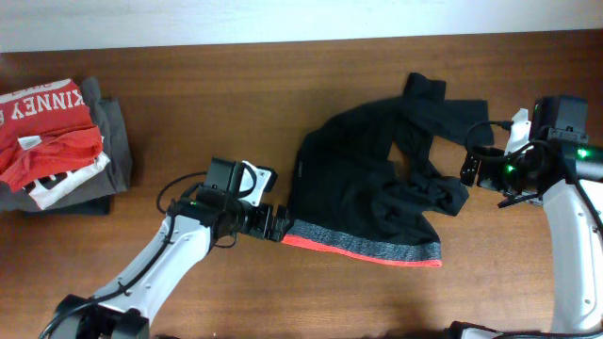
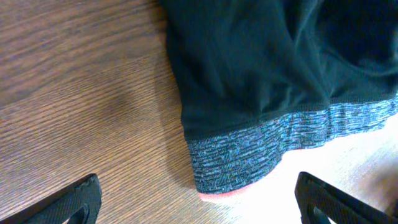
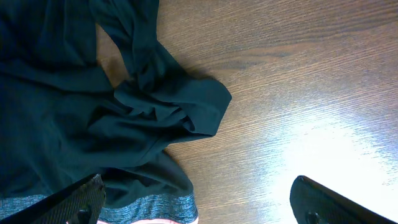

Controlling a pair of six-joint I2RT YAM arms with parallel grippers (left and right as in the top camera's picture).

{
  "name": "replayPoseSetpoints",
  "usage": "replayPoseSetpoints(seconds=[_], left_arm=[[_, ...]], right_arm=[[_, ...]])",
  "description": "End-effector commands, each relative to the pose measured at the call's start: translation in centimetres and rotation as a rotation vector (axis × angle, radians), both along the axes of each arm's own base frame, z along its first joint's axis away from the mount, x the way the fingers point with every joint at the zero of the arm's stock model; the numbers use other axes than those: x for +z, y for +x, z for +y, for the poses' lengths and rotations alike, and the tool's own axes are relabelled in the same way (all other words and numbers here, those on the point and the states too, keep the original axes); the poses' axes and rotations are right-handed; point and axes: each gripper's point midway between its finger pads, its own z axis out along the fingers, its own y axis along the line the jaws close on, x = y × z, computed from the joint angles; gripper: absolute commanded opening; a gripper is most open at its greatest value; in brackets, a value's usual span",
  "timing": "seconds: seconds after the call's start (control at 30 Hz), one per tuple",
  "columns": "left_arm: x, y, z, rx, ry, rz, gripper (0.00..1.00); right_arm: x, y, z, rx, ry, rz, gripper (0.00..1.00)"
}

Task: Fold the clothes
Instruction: 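Grasp the red-grey waistband with the left gripper and pull it left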

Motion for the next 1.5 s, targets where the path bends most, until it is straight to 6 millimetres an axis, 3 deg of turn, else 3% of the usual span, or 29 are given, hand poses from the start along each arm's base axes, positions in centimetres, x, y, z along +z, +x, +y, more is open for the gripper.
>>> replayPoseSetpoints(seconds=[0.0, 0.13, 0.4, 0.6, 0.7, 0.73, 0.77, 0.83, 0.93, 1.03, 1.13, 1.2, 1.3, 1.33, 1.37, 1.4, 1.47], left_arm=[[0.4, 0.6, -0.9, -0.008, -0.053, 0.025, 0.99], [-0.4, 0.6, -0.9, -0.038, -0.031, 0.039, 0.99], [-4.1, -1.1, -1.6, -0.075, 0.007, 0.159, 0.98], [-5.3, -2.0, -4.1, -0.157, 0.012, 0.152, 0.73], [-5.3, -2.3, -4.5, -0.172, 0.016, 0.151, 0.47], [-5.4, -2.3, -4.4, -0.172, 0.018, 0.152, 0.32], [-5.4, -2.3, -4.3, -0.169, 0.024, 0.152, 0.23], [-5.6, -2.2, -4.0, -0.161, 0.046, 0.149, 0.14], [-6.0, -1.4, -2.2, -0.116, 0.146, 0.126, 0.06], [-4.9, 1.7, 1.9, -0.002, 0.333, 0.052, 0.04], [-1.2, 6.6, 7.0, 0.167, 0.508, -0.067, 0.03], [2.3, 10.4, 10.4, 0.297, 0.578, -0.162, 0.03], [7.1, 14.3, 14.2, 0.453, 0.574, -0.260, 0.06], [8.3, 15.2, 15.4, 0.512, 0.555, -0.278, 0.21], [9.2, 15.7, 16.4, 0.567, 0.534, -0.285, 0.64], [9.8, 16.1, 17.1, 0.600, 0.500, -0.283, 0.99], [9.6, 16.0, 16.5, 0.572, 0.400, -0.241, 0.99]], right_arm=[[1.0, 0.1, -0.3, 0.000, -0.017, -0.025, 0.99], [1.0, 0.2, -0.1, 0.004, -0.006, -0.028, 0.99], [0.9, 0.0, 0.1, 0.006, 0.003, -0.020, 0.99], [0.9, 0.0, 0.1, 0.006, 0.002, -0.021, 0.99], [0.9, 0.0, 0.1, 0.006, 0.002, -0.022, 0.99], [0.9, 0.0, 0.1, 0.006, 0.001, -0.023, 0.99], [0.9, 0.0, 0.1, 0.006, 0.001, -0.023, 0.99], [0.9, 0.0, 0.1, 0.006, 0.001, -0.023, 0.99], [0.9, 0.0, 0.1, 0.006, 0.001, -0.022, 0.99], [0.9, 0.0, 0.1, 0.006, 0.001, -0.023, 0.99], [0.9, 0.0, 0.1, 0.006, 0.001, -0.023, 0.99], [0.9, 0.0, 0.1, 0.006, 0.001, -0.023, 0.99], [0.9, 0.0, 0.0, 0.006, 0.000, -0.023, 0.99], [0.9, 0.0, 0.0, 0.006, 0.000, -0.023, 0.99], [0.9, 0.0, 0.0, 0.006, 0.000, -0.023, 0.99], [0.9, 0.0, 0.1, 0.006, 0.001, -0.023, 0.99], [0.9, 0.0, 0.0, 0.006, 0.000, -0.022, 0.99]])
